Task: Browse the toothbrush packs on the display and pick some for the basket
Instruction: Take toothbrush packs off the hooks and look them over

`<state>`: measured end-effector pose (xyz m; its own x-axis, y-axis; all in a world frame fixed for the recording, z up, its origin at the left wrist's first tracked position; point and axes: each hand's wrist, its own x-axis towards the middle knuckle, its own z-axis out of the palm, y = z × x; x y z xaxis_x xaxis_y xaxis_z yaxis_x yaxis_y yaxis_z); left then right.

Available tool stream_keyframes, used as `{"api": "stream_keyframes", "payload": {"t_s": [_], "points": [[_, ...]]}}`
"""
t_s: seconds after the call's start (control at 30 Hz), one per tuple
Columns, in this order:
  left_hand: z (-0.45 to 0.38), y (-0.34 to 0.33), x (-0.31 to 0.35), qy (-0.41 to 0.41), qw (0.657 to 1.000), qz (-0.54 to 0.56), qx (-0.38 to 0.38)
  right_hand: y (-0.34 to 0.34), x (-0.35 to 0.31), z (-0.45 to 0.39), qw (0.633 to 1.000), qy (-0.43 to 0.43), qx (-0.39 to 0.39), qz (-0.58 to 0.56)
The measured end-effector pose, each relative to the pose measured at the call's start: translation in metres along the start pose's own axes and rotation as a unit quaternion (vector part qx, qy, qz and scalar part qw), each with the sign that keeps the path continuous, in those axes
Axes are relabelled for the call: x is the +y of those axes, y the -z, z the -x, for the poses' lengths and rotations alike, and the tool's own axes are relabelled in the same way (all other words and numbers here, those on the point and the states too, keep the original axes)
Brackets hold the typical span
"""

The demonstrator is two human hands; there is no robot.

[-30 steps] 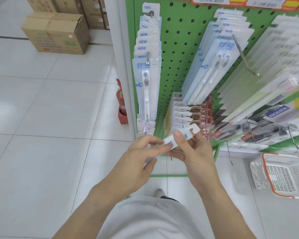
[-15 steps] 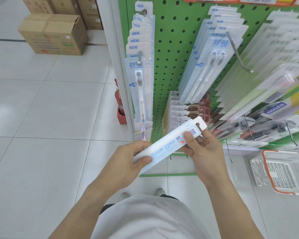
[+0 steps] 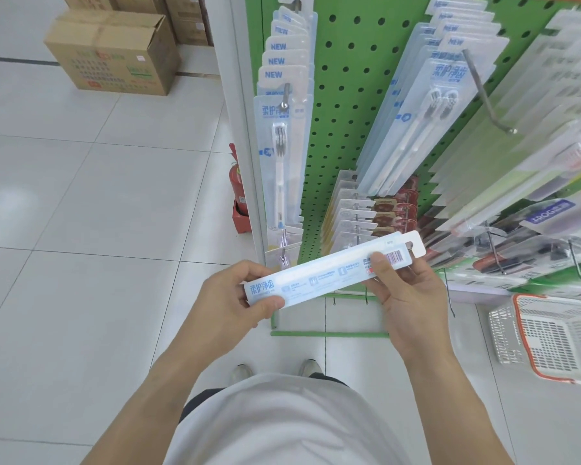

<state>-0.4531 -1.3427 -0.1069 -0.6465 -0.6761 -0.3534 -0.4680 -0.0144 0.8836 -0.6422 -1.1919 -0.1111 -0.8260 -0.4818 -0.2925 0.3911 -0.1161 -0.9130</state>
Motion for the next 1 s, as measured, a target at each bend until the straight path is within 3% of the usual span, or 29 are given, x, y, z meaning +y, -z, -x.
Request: {"api": "stream_keyframes", "payload": {"t_s": [0.13,0.3,0.5,0.83,0.9,1.0], "points": [[0.000,0.001,-0.001,0.001,0.999,-0.044,0.010,-0.001,-0.002,0.001,1.000,0.014,-0.005,0.021],[0.003,-0.002,0.000,0.002,0.994,-0.100,-0.044,-0.006,-0.002,0.002,0.999,0.007,-0.028,0.037],[0.004,-0.011,0.002,-0.007,0.997,-0.040,-0.070,-0.022,-0.003,0.008,0.996,0.008,-0.040,0.079],[-0.001,-0.007,0.000,-0.037,0.995,-0.067,-0.061,-0.023,-0.002,0.009,0.994,0.006,-0.070,0.084],[-0.002,-0.009,-0.004,-0.071,0.991,-0.110,-0.033,-0.025,-0.001,0.009,0.994,0.009,-0.066,0.083],[-0.001,-0.019,-0.003,-0.214,0.957,-0.195,0.020,-0.030,0.002,0.012,0.996,0.009,-0.052,0.067]]}}
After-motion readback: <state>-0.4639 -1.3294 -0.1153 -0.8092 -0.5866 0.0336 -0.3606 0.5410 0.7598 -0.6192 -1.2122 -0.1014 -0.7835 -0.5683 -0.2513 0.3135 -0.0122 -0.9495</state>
